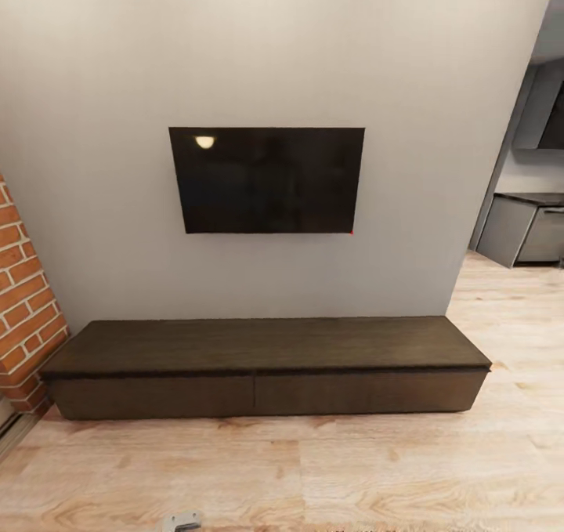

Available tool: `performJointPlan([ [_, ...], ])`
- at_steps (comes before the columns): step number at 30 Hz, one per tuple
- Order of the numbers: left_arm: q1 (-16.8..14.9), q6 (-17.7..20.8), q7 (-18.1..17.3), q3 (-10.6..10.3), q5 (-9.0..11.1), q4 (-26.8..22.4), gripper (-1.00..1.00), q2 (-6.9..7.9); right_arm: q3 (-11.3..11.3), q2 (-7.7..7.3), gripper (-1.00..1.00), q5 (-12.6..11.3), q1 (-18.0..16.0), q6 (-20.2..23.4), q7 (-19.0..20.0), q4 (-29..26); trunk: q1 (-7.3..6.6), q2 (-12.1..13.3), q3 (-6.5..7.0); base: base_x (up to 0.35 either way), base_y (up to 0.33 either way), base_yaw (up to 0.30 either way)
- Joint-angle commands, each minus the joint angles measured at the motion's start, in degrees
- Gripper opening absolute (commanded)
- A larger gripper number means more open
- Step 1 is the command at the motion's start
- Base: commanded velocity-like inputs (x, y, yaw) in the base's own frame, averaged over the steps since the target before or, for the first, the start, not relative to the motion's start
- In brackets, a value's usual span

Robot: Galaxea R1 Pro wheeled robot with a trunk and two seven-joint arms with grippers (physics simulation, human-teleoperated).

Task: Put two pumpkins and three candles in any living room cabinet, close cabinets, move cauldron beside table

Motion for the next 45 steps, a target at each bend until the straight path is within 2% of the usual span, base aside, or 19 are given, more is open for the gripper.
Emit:
performJointPlan([
  [1, 0.0, -0.28, 0.0, -0.02, -0.01, 0.18, 1.0, 0.0, -0.01, -0.02, 1.0, 0.0, 0.0, -0.01, 0.01, 0.0, 0.0, 0.0, 0.0, 0.0, 0.0, -0.279],
  [7, 0.03, -1.35, 0.06, 0.0, 0.03, 1.49, 1.0, 0.0, 0.02, -0.04, 1.0, 0.03, 0.0, -0.55, 0.03, 0.02, 0.0, 0.0, -0.03, 0.0, 0.0, -0.279],
  [13, -0.29, -3.21, 1.24, -0.52, -1.87, 3.42, 1.0, -1.94, 0.1, 0.87, 1.0, 1.68, 1.98, -0.44, -1.39, 1.98, 0.0, 0.0, -0.03, 0.0, 0.0, 0.0],
  [16, -0.28, -2.29, 1.2, -0.29, -1.7, 3.93, 1.0, -2.75, 0.35, 1.5, 1.0, 1.72, 2.88, -0.52, -1.12, 2.96, 0.0, 0.0, -0.03, 0.0, 0.0, 0.0],
  [21, -0.28, -0.85, 1.21, -0.08, -1.4, 3.32, 1.0, -2.87, 0.54, 1.68, 1.0, 1.61, 3.05, -0.51, -0.97, 3.03, 0.0, 0.0, -0.03, 0.0, 0.0, 0.0],
  [29, -0.66, 1.71, 1.13, -0.07, 0.74, 0.74, 1.0, -2.77, 0.13, 1.98, 1.0, 0.67, 1.9, 1.48, -0.83, 0.57, 0.0, 0.0, -0.03, 0.0, 0.0, 0.0],
  [34, -0.7, 3.32, 1.08, -0.17, 2.31, -0.86, 1.0, -2.44, -0.23, 2.51, 1.0, -0.94, 1.07, 3.08, 0.7, -1.05, 0.0, 0.0, -0.03, 0.0, 0.0, 0.0],
  [39, -0.77, 4.92, 1.12, -0.1, 3.89, -2.47, 1.0, -2.38, -0.29, 1.86, 1.0, -2.5, -0.58, 4.69, 1.23, -2.67, 0.0, 0.0, -0.03, 0.0, 0.0, 0.0],
  [40, -0.81, 38.0, 1.12, -0.1, 10.08, -27.93, 1.0, -2.38, -0.33, 1.84, 1.0, -22.56, -0.93, 14.36, 1.27, -22.62, 0.0, 0.0, -0.03, 0.0, 0.0, 0.0],
  [41, -0.89, 38.14, 1.12, -0.11, 10.11, -28.06, 1.0, -2.38, -0.37, 2.0, 1.0, -23.89, -1.08, 14.04, 1.35, -22.65, 0.0, 0.0, -0.03, 0.0, 0.0, 0.0],
  [45, -1.04, 38.41, 1.13, -0.1, 10.14, -28.22, 1.0, -2.39, -0.37, 2.42, 1.0, -25.26, -1.26, 11.87, 1.43, -22.64, 0.0, 0.0, -0.03, 0.0, 0.0, 0.0],
])
